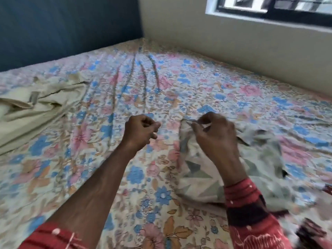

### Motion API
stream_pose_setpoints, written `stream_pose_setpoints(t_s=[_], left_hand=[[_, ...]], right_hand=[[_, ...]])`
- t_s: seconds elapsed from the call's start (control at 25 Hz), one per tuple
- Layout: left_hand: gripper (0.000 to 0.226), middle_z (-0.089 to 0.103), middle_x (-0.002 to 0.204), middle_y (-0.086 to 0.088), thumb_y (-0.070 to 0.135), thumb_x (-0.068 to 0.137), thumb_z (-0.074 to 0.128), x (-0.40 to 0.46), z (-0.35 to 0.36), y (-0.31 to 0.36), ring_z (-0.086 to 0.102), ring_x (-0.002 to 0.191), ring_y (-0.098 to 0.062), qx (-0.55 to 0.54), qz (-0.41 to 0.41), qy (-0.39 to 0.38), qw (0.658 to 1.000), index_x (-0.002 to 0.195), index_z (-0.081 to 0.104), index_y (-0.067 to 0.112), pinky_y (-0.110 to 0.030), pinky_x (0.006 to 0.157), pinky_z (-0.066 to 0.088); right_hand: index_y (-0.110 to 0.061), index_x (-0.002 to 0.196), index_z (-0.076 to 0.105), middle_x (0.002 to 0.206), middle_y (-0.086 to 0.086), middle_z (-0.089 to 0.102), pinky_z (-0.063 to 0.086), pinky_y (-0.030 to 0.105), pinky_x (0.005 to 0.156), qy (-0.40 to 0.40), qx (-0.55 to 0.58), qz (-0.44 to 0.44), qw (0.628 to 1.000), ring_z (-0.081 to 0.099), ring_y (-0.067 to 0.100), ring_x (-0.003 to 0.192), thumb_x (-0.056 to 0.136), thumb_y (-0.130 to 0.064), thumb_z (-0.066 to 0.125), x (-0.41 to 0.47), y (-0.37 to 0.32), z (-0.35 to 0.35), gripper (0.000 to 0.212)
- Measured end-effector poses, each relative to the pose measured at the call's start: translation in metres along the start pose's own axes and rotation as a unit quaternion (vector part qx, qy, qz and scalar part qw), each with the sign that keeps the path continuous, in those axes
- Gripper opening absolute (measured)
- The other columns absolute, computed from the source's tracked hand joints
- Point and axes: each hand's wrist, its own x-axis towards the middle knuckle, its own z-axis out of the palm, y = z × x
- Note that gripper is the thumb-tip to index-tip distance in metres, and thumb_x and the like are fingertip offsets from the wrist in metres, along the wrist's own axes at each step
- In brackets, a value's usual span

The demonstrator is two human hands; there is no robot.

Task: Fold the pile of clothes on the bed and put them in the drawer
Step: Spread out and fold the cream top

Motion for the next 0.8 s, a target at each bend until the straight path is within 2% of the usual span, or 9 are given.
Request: stream_pose_setpoints(t_s=[0.12, 0.2, 0.28, 0.4, 0.56, 0.64, 0.8], left_hand=[[0.013, 0.074, 0.079, -0.01, 0.017, 0.094, 0.073, -0.01, -0.07, -0.023, 0.072, 0.062, -0.02, 0.0, -0.02, 0.069, 0.997, 0.089, 0.069, 0.006, -0.022, 0.047, 0.048], [0.013, 0.075, 0.08, -0.013, 0.015, 0.095, 0.072, -0.025, -0.127, -0.047, 0.072, 0.062, -0.023, 0.001, -0.051, 0.114, 0.992, 0.09, 0.069, 0.004, -0.023, 0.047, 0.047], [0.013, 0.075, 0.08, -0.014, 0.014, 0.095, 0.071, -0.041, -0.188, -0.072, 0.071, 0.059, -0.021, -0.007, -0.084, 0.18, 0.98, 0.086, 0.069, 0.006, -0.026, 0.048, 0.047], [0.014, 0.075, 0.076, -0.013, 0.013, 0.095, 0.071, -0.058, -0.264, -0.098, 0.068, 0.053, -0.017, -0.016, -0.121, 0.264, 0.957, 0.084, 0.069, 0.004, -0.028, 0.051, 0.05], [0.018, 0.075, 0.075, -0.014, 0.014, 0.097, 0.068, -0.059, -0.333, -0.129, 0.07, 0.057, -0.022, -0.006, -0.169, 0.328, 0.929, 0.082, 0.07, 0.003, -0.029, 0.051, 0.05], [0.02, 0.076, 0.074, -0.012, 0.015, 0.098, 0.066, -0.051, -0.355, -0.144, 0.071, 0.057, -0.022, 0.002, -0.19, 0.345, 0.919, 0.084, 0.071, 0.002, -0.028, 0.05, 0.05], [0.018, 0.075, 0.073, -0.013, 0.009, 0.098, 0.063, -0.03, -0.386, -0.164, 0.071, 0.058, -0.023, 0.016, -0.186, 0.349, 0.918, 0.085, 0.072, 0.0, -0.026, 0.047, 0.049]], right_hand=[[-0.021, 0.086, 0.07, 0.093, -0.001, 0.073, 0.049, 0.033, 0.079, -0.128, 0.033, -0.084, 0.988, 0.067, 0.023, 0.092, 0.089, -0.039, 0.073, 0.005, -0.081, 0.075, 0.019], [-0.022, 0.083, 0.066, 0.094, 0.004, 0.071, 0.051, 0.037, 0.078, -0.219, 0.021, -0.137, 0.966, 0.065, 0.031, 0.095, 0.089, -0.041, 0.07, 0.007, -0.142, 0.128, 0.021], [-0.02, 0.085, 0.065, 0.099, 0.011, 0.07, 0.054, 0.04, 0.077, -0.271, -0.003, -0.211, 0.939, 0.066, 0.038, 0.096, 0.088, -0.041, 0.067, -0.001, -0.205, 0.176, 0.022], [-0.014, 0.102, 0.069, 0.109, 0.018, 0.068, 0.054, 0.042, 0.079, -0.274, -0.042, -0.321, 0.906, 0.066, 0.042, 0.103, 0.087, -0.037, 0.065, -0.021, -0.284, 0.234, 0.028], [-0.01, 0.116, 0.066, 0.12, 0.017, 0.066, 0.054, 0.043, 0.087, -0.288, -0.108, -0.404, 0.862, 0.064, 0.041, 0.113, 0.088, -0.027, 0.062, -0.04, -0.347, 0.306, 0.032], [-0.01, 0.122, 0.065, 0.125, 0.014, 0.065, 0.053, 0.043, 0.092, -0.309, -0.15, -0.423, 0.839, 0.062, 0.039, 0.118, 0.089, -0.022, 0.061, -0.041, -0.365, 0.34, 0.036], [-0.011, 0.128, 0.06, 0.129, 0.014, 0.063, 0.052, 0.045, 0.095, -0.346, -0.165, -0.409, 0.828, 0.061, 0.038, 0.12, 0.091, -0.015, 0.056, -0.029, -0.379, 0.412, 0.038]])
